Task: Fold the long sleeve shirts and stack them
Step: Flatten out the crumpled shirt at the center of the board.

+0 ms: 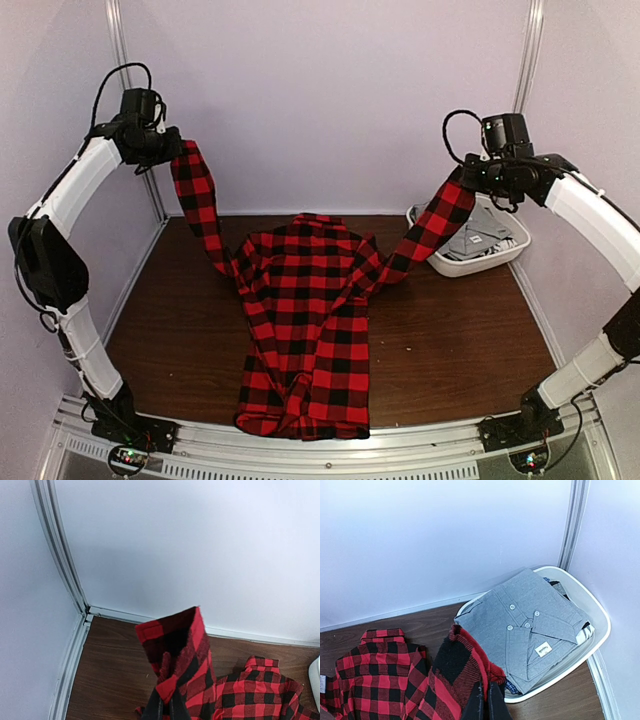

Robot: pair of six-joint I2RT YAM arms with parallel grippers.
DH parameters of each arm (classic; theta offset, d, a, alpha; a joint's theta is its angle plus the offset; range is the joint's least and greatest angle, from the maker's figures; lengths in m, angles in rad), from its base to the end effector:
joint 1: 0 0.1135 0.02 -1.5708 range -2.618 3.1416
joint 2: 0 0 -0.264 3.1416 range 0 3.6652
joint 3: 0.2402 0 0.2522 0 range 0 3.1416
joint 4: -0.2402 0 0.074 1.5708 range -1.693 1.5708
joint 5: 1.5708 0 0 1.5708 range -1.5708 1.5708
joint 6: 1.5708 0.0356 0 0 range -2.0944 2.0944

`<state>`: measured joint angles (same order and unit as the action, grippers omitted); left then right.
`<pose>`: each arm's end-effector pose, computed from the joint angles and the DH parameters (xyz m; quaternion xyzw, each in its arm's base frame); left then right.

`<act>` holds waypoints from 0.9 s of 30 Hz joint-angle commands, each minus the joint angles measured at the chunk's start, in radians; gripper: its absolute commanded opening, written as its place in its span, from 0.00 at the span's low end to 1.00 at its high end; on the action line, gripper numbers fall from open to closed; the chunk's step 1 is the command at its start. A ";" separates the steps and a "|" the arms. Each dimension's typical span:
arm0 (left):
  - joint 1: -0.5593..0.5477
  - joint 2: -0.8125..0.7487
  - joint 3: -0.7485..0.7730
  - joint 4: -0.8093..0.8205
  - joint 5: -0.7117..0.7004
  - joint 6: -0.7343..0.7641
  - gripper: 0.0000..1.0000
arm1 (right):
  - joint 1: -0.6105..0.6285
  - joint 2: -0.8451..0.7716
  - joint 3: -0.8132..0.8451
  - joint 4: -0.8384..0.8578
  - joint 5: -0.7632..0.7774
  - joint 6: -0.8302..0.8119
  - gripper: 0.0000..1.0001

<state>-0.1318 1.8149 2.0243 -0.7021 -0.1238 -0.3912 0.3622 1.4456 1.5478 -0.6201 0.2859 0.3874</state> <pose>0.4043 -0.0492 0.4276 -0.1423 0.8453 -0.0812 0.5086 0.3015 0.1035 0.4066 0.0824 0.8548 0.0674 0.5079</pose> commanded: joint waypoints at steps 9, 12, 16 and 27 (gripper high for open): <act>-0.044 -0.018 -0.232 0.098 0.209 -0.015 0.00 | 0.000 -0.052 -0.163 0.062 -0.148 0.026 0.00; -0.051 -0.035 -0.308 0.121 0.215 -0.022 0.00 | 0.005 -0.059 -0.215 0.088 -0.170 0.035 0.00; -0.052 -0.058 -0.386 0.149 0.218 -0.026 0.00 | 0.020 -0.062 -0.271 0.115 -0.179 0.044 0.00; -0.057 -0.097 -0.654 0.252 0.248 -0.063 0.00 | 0.159 0.022 -0.380 0.185 -0.156 0.085 0.00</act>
<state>-0.1852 1.7435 1.4597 -0.5377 0.1032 -0.4259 0.4732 1.4258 1.2076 -0.4828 0.1192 0.4446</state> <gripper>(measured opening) 0.032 0.013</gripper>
